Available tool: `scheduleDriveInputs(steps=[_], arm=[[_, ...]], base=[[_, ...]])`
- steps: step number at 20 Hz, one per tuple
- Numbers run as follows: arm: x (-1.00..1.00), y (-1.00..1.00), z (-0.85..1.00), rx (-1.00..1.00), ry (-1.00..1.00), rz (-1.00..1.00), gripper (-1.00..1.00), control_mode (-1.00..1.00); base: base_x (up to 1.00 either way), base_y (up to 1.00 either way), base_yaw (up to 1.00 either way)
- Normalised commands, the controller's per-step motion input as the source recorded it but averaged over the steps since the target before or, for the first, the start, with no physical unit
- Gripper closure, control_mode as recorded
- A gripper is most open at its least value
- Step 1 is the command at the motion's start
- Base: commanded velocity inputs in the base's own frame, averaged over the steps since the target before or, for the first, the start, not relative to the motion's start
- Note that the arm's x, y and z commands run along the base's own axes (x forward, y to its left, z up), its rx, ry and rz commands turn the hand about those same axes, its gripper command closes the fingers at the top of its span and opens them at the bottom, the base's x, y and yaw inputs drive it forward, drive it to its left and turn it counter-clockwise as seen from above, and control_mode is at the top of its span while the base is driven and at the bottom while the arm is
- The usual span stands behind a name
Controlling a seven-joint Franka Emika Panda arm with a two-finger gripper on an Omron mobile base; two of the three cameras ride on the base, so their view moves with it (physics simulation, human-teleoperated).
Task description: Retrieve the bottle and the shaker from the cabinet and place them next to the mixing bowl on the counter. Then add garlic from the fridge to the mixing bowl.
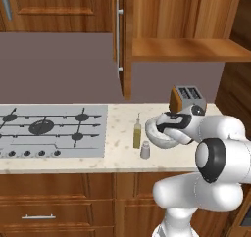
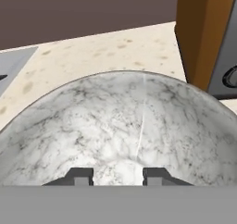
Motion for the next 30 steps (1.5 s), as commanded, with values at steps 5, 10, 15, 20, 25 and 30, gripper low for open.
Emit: scheduleDriveInputs(steps=[5,10,15,20,25,30], arm=[[-0.03,0.0,0.03,0.0,-0.01,0.01,-1.0,-1.0],[-0.34,0.0,0.44,0.0,-0.12,0.03,-1.0,-1.0],[-0.62,-0.01,0.61,0.0,-0.18,0.02,-1.0,-1.0],[-0.66,-0.02,0.37,0.0,-0.09,0.0,-1.0,-1.0],[-0.61,-0.12,0.22,0.0,0.09,-0.04,-1.0,-1.0],[-0.58,0.0,0.0,-0.03,0.31,-0.06,-1.0,-1.0]], base=[[0.0,0.0,0.0],[0.0,0.0,0.0],[0.0,0.0,0.0],[0.0,0.0,0.0],[0.0,0.0,0.0],[0.0,0.0,0.0]])
